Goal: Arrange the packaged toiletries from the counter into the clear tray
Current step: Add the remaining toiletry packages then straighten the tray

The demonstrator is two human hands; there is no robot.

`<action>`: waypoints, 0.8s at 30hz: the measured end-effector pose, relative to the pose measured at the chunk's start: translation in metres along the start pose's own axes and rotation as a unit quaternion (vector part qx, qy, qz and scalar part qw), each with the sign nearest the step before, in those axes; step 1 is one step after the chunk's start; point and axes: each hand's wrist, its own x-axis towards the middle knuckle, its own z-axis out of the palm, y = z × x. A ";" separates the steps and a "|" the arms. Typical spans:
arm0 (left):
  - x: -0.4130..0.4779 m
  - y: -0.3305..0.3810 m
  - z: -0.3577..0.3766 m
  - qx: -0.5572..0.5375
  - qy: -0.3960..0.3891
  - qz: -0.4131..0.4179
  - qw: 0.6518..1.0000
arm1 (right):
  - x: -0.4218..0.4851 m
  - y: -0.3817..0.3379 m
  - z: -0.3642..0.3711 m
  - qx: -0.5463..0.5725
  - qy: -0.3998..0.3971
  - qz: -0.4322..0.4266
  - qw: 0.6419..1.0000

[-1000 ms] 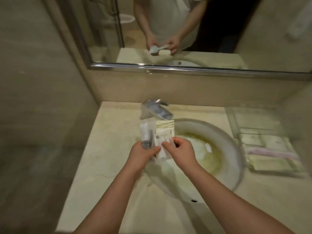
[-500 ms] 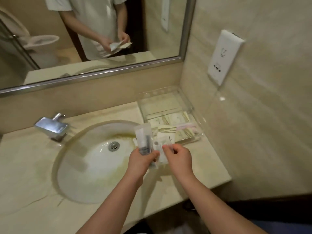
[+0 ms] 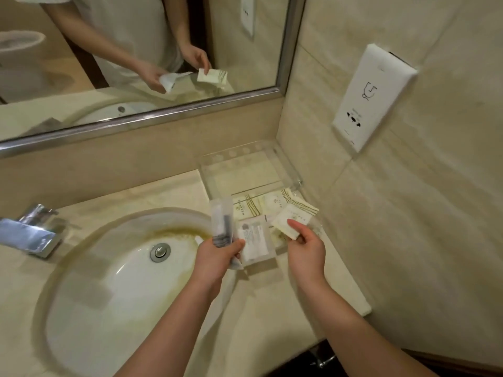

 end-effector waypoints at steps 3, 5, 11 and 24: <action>0.011 -0.001 0.000 -0.001 -0.001 -0.005 1.000 | 0.014 0.008 0.005 -0.004 0.021 -0.002 1.000; 0.017 0.000 0.002 -0.001 0.000 -0.008 1.000 | 0.021 0.009 0.007 -0.016 0.027 -0.005 0.999; 0.027 0.002 0.010 -0.012 0.016 -0.016 1.000 | 0.045 0.010 0.007 -0.031 0.015 -0.012 0.999; 0.031 0.002 0.015 -0.020 0.063 -0.034 0.997 | 0.089 -0.006 0.051 -0.240 -0.012 -0.091 0.966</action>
